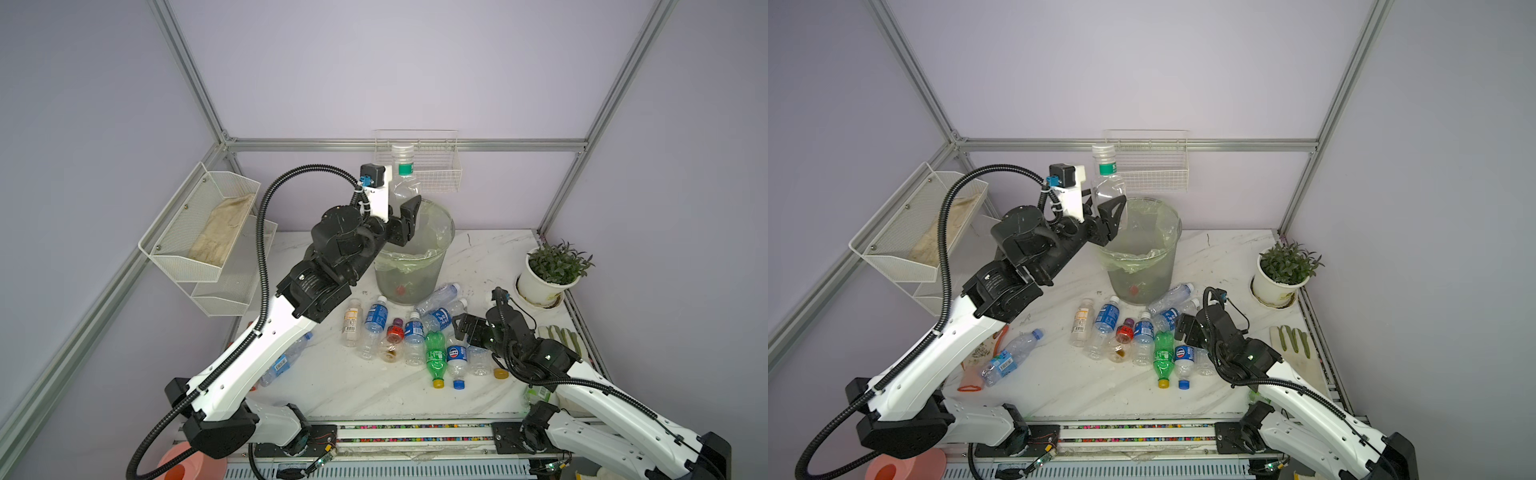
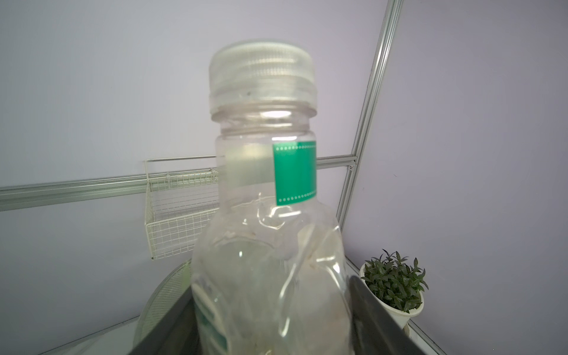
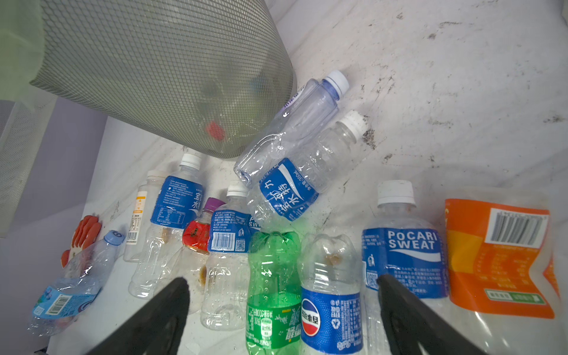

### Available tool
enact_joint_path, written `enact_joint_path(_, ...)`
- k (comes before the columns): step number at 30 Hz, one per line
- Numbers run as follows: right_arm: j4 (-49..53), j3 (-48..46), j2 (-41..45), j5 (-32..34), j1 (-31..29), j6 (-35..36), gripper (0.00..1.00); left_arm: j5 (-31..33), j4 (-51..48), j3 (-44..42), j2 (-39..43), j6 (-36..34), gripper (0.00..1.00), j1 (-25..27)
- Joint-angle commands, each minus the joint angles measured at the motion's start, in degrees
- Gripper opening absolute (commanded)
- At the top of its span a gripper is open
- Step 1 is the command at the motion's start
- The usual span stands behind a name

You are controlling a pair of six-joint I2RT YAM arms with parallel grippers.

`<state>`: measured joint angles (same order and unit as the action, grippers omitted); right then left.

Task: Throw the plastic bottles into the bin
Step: 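Hold the green-labelled bottle over the bin and open the left gripper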

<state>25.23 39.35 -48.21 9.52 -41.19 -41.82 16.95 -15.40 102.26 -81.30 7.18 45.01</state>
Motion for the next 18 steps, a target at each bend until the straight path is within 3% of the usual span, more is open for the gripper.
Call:
enact_joint_path(1, 2.4, -0.5, 2.3, 0.2, 0.1, -1.8, 0.97, -1.2, 2.9, 8.6, -4.6, -2.7, 0.41, -0.8)
enact_joint_path(12, 3.7, 0.4, 3.2, 0.1, 0.0, -2.0, 0.97, -6.1, -2.6, 20.5, -17.6, 2.7, 0.42, -7.2)
enact_joint_path(18, 4.1, -0.5, 5.1, 0.2, 0.0, -2.9, 0.97, -8.2, -3.7, 20.9, -21.1, 4.8, 0.42, -10.1)
